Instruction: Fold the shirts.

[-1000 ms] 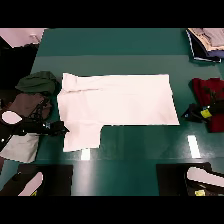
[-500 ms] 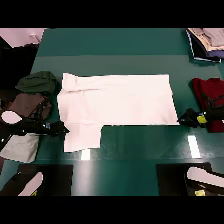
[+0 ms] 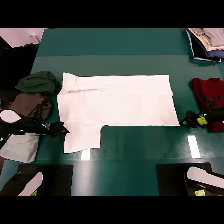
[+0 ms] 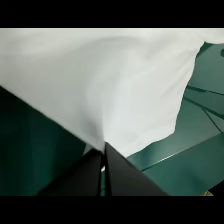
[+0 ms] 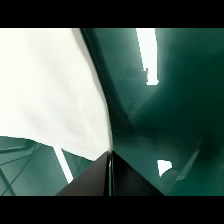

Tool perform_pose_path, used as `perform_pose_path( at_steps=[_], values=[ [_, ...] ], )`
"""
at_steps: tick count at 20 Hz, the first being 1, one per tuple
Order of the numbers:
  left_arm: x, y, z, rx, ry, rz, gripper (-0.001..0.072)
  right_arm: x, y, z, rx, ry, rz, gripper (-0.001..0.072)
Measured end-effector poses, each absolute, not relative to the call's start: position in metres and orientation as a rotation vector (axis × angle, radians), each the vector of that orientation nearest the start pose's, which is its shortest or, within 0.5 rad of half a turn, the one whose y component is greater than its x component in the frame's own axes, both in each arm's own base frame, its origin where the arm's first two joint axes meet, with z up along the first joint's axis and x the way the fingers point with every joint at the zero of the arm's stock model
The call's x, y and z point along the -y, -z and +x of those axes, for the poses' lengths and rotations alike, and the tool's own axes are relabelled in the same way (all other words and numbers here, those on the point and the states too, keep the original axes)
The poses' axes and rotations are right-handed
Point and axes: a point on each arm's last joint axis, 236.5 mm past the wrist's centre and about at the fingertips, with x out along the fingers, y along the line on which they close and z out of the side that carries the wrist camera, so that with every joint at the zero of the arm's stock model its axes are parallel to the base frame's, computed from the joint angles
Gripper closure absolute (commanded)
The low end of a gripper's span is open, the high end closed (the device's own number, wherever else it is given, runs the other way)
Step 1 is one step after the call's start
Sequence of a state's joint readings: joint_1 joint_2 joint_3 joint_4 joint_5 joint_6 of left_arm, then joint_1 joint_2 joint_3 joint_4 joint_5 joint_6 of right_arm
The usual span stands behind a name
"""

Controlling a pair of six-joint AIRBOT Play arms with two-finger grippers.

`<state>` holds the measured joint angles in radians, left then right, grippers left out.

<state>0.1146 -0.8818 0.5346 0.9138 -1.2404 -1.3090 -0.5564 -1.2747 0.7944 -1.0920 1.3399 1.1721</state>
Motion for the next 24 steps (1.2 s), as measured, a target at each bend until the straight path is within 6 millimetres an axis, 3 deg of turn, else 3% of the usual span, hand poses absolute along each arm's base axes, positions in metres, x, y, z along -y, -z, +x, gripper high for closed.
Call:
perform_pose_path(
  at_steps=[7,11,17,24],
  values=[
    [0.158,-0.006,0.192,-1.452,0.589,-0.410,0.0683,0.070,0.012,0.235,-1.465,-0.015,0.492,0.0702],
    [0.166,-0.045,0.205,-1.346,0.613,-0.351,0.0682,0.074,-0.020,0.241,-1.398,0.015,0.425,0.0702],
    [0.142,-0.085,0.283,-1.019,0.466,-0.246,0.0682,0.072,-0.055,0.298,-1.243,0.029,0.333,0.0702],
    [0.121,-0.083,0.373,-0.803,0.323,-0.234,0.0681,0.057,-0.042,0.376,-1.205,-0.001,0.316,0.0702]
  ],
)
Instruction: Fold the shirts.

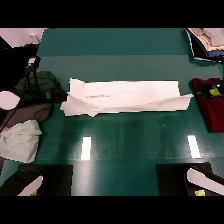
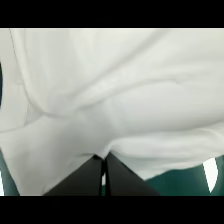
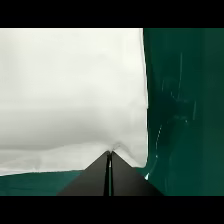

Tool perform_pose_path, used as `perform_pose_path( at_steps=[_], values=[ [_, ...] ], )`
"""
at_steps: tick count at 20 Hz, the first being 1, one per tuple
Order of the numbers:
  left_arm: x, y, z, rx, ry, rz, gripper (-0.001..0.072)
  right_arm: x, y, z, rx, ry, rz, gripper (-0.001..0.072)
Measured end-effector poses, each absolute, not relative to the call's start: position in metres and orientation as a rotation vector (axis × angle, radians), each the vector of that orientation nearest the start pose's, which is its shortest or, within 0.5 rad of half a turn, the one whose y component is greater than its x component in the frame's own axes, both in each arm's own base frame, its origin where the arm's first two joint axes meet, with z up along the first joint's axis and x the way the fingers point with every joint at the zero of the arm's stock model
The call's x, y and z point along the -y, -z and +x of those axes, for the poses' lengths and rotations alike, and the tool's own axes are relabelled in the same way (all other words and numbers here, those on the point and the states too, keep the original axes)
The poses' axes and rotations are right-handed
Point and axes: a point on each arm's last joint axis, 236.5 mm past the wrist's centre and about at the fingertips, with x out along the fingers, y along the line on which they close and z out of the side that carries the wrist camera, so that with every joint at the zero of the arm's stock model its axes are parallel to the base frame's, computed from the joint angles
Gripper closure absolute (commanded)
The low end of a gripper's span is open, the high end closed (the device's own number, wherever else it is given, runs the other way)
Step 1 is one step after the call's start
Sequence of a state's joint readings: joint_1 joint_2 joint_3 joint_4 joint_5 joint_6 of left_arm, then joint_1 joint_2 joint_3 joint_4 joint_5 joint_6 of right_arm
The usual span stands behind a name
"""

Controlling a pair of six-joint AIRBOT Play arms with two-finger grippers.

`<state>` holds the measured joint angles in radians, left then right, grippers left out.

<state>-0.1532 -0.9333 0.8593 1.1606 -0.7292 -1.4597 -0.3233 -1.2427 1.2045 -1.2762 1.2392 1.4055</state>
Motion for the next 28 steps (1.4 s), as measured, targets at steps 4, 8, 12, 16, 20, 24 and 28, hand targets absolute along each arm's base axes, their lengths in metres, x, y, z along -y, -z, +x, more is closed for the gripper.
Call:
perform_pose_path(
  at_steps=[4,8,12,16,20,24,28],
  values=[
    [0.114,-0.076,0.418,-0.717,0.264,-0.241,0.0681,0.054,-0.028,0.415,-1.183,0.000,0.321,0.0702],
    [0.108,-0.069,0.453,-0.659,0.223,-0.248,0.0681,0.057,-0.016,0.448,-1.155,0.028,0.353,0.0700],
    [0.105,-0.056,0.471,-0.646,0.198,-0.250,0.0679,0.060,-0.001,0.465,-1.161,0.040,0.372,0.0695],
    [0.103,-0.052,0.479,-0.635,0.186,-0.249,0.0152,0.057,0.011,0.477,-1.167,0.020,0.396,0.0337],
    [0.103,-0.056,0.483,-0.620,0.178,-0.270,0.0266,0.041,0.009,0.489,-1.154,-0.057,0.441,0.0196],
    [0.110,-0.070,0.482,-0.640,0.206,-0.273,0.0680,0.053,0.007,0.476,-1.199,-0.094,0.466,0.0197],
    [0.119,-0.068,0.469,-0.726,0.243,-0.266,0.0680,0.070,0.025,0.448,-1.307,-0.155,0.574,0.0202]
  ],
)
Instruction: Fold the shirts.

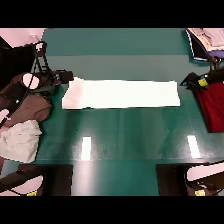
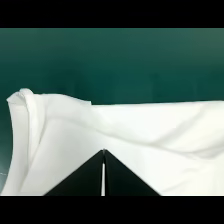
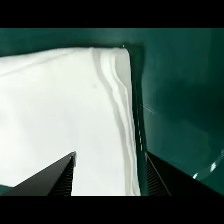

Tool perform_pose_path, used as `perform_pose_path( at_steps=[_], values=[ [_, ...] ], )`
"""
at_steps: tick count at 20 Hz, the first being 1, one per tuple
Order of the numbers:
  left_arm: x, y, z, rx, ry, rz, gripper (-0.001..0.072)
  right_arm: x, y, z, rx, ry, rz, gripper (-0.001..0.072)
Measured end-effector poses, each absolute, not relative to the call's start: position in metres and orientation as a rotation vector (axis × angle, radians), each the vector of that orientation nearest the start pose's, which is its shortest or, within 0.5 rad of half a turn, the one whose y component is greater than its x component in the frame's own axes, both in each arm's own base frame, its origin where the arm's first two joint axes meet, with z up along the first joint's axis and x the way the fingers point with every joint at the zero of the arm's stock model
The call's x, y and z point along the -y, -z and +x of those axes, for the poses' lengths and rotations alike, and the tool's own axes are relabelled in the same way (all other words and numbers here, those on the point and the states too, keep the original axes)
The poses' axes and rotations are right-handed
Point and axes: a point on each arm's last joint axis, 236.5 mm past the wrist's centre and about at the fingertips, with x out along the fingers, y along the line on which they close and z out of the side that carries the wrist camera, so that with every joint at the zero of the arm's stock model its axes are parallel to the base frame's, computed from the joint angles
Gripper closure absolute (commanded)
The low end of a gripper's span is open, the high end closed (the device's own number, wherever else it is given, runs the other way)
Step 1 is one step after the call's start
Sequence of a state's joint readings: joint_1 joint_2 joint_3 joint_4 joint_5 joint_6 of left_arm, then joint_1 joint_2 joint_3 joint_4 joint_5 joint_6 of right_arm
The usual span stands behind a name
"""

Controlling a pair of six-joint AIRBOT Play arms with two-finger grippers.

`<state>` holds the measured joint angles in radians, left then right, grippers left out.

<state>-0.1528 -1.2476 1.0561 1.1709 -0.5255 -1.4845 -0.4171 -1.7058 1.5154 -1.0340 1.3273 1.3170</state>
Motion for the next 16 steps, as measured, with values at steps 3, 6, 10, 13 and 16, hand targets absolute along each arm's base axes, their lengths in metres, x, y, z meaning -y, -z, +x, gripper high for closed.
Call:
perform_pose_path(
  at_steps=[3,6,10,13,16],
  values=[
    [0.125,-0.054,0.451,-0.833,0.272,-0.257,0.0680,0.073,0.044,0.435,-1.367,-0.216,0.679,0.0241],
    [0.131,-0.040,0.430,-0.942,0.300,-0.247,0.0680,0.068,0.062,0.430,-1.404,-0.271,0.751,0.0271],
    [0.136,-0.031,0.411,-1.028,0.332,-0.244,0.0680,0.052,0.073,0.431,-1.423,-0.346,0.829,0.0301],
    [0.141,-0.029,0.404,-1.057,0.349,-0.257,0.0680,0.037,0.083,0.434,-1.438,-0.385,0.831,0.0637],
    [0.145,-0.029,0.401,-1.071,0.361,-0.274,0.0681,0.021,0.085,0.437,-1.434,-0.443,0.775,0.0699]
  ],
)
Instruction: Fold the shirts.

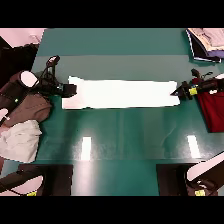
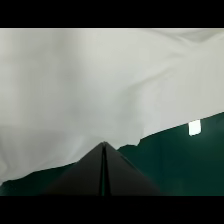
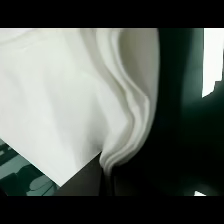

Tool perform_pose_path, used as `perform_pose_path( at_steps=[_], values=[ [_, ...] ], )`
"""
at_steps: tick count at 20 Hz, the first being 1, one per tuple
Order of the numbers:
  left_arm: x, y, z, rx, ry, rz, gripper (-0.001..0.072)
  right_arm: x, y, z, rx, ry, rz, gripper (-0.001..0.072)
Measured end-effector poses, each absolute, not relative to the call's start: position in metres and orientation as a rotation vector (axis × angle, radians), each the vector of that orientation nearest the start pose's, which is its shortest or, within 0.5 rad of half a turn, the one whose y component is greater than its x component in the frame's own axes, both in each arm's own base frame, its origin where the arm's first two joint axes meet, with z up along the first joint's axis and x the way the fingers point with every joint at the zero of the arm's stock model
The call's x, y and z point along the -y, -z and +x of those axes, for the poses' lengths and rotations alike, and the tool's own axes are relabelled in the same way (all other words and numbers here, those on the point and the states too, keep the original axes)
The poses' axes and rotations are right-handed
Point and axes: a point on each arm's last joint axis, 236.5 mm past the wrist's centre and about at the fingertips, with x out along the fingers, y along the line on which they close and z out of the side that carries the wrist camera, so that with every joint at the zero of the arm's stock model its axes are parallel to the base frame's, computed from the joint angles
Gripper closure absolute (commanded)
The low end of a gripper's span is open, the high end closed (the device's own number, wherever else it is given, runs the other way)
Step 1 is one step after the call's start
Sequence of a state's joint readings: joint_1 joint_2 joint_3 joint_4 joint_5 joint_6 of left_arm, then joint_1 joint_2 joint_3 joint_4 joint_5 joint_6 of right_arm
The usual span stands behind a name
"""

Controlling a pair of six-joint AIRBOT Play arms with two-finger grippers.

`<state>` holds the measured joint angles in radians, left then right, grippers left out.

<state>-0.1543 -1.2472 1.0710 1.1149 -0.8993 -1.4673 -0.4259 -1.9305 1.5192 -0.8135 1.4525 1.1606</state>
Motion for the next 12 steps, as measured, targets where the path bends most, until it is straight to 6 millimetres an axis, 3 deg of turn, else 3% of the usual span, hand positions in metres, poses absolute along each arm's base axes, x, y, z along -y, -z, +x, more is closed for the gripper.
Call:
perform_pose_path(
  at_steps=[3,5,8,12],
  values=[
    [0.153,-0.031,0.399,-1.073,0.382,-0.295,0.0682,0.015,0.079,0.439,-1.413,-0.475,0.705,0.0701],
    [0.167,-0.032,0.399,-1.066,0.413,-0.303,0.0682,0.014,0.063,0.444,-1.373,-0.484,0.671,0.0701],
    [0.197,-0.028,0.402,-1.068,0.470,-0.293,0.0682,0.009,0.022,0.451,-1.289,-0.511,0.622,0.0703],
    [0.253,-0.019,0.424,-1.074,0.560,-0.261,0.0682,-0.014,-0.056,0.464,-1.153,-0.608,0.587,0.0703]
  ],
)
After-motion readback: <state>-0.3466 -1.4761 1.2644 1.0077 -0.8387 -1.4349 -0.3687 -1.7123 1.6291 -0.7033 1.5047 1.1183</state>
